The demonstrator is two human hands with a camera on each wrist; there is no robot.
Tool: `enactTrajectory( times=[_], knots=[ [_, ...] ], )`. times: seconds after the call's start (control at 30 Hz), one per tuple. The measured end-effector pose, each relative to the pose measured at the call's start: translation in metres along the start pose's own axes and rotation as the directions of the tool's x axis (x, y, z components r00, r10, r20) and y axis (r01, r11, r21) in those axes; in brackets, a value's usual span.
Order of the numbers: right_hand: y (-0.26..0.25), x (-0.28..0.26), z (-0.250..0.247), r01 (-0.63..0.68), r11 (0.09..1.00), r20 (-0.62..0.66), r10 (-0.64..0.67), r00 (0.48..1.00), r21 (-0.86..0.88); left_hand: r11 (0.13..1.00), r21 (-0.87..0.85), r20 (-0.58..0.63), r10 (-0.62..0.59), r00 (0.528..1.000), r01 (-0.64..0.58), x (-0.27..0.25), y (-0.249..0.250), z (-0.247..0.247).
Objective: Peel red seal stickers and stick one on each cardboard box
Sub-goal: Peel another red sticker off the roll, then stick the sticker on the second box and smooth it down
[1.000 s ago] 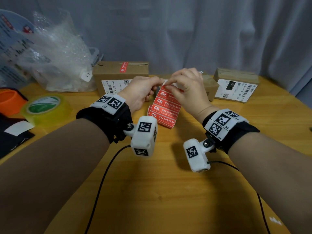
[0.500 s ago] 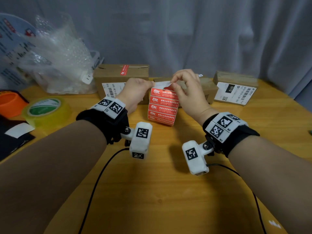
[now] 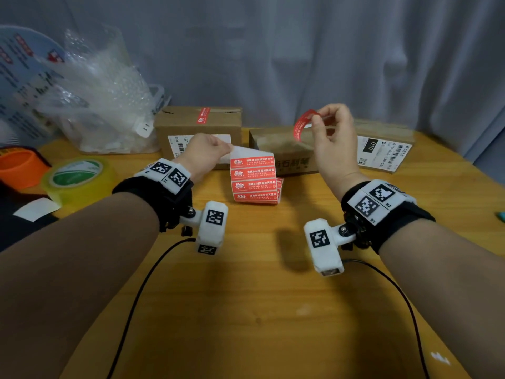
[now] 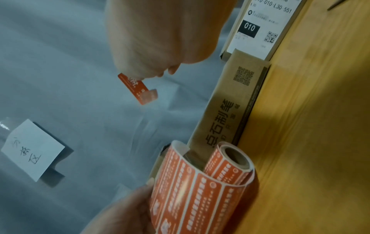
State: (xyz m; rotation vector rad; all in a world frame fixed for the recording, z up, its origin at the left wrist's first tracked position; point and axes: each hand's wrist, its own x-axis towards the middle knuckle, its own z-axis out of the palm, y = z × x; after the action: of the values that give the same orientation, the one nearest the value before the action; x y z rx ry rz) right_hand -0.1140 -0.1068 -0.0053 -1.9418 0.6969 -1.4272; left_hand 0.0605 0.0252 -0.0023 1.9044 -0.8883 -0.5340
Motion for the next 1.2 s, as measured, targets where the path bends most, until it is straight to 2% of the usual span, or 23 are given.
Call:
enactTrajectory(
  times=[0.13,0.23,0.3,0.37,0.47,0.57,0.67,0.77,0.87,0.93,1.0,1.1,1.2],
  knots=[
    [-0.006,0.001,-0.003,-0.034,0.999,0.069,0.033,0.997,0.024,0.993,0.121,0.097,0.0,0.995,-0.012,-0.003,0.001,0.001],
    [-0.011,0.0,-0.004,-0.107,0.993,0.143,0.1,0.985,0.04,0.984,0.176,0.049,0.026,0.998,-0.035,-0.004,0.004,0.004],
    [-0.013,0.0,-0.007,-0.12,0.992,0.191,0.111,0.975,0.037,0.981,0.161,-0.014,0.115,0.993,-0.111,-0.005,0.011,0.005],
    [-0.017,0.002,-0.01,-0.124,0.99,0.257,0.103,0.961,0.067,0.963,0.114,-0.048,0.253,0.966,-0.246,-0.01,0.026,0.006],
    [-0.021,0.005,-0.013,-0.153,0.979,0.341,0.101,0.935,0.132,0.902,0.12,-0.007,0.419,0.908,-0.415,-0.017,0.05,0.009],
    [-0.022,0.007,-0.015,-0.187,0.965,0.397,0.101,0.912,0.184,0.868,0.184,0.065,0.458,0.886,-0.462,-0.02,0.064,0.019],
    [-0.02,0.008,-0.017,-0.187,0.967,0.465,0.088,0.881,0.17,0.842,0.261,0.082,0.468,0.88,-0.473,-0.015,0.069,0.031],
    [-0.014,0.013,-0.02,-0.183,0.976,0.532,0.094,0.842,0.118,0.847,0.299,0.069,0.44,0.895,-0.439,-0.005,0.071,0.042],
    [-0.003,0.021,-0.021,-0.229,0.97,0.589,0.142,0.796,0.076,0.873,0.277,0.074,0.398,0.914,-0.402,0.005,0.07,0.048],
    [0.005,0.028,-0.02,-0.283,0.957,0.59,0.19,0.785,0.069,0.889,0.253,0.079,0.375,0.924,-0.382,0.009,0.068,0.052],
    [0.011,0.035,-0.017,-0.307,0.951,0.603,0.222,0.766,0.04,0.906,0.208,0.064,0.364,0.929,-0.369,0.013,0.066,0.055],
    [0.02,0.043,-0.009,-0.307,0.952,0.647,0.248,0.721,-0.024,0.946,0.039,-0.005,0.324,0.946,-0.323,0.02,0.061,0.058],
    [0.032,0.053,-0.003,-0.369,0.929,0.611,0.272,0.744,0.036,0.963,-0.056,-0.044,0.261,0.964,-0.263,0.03,0.055,0.057]
  ],
)
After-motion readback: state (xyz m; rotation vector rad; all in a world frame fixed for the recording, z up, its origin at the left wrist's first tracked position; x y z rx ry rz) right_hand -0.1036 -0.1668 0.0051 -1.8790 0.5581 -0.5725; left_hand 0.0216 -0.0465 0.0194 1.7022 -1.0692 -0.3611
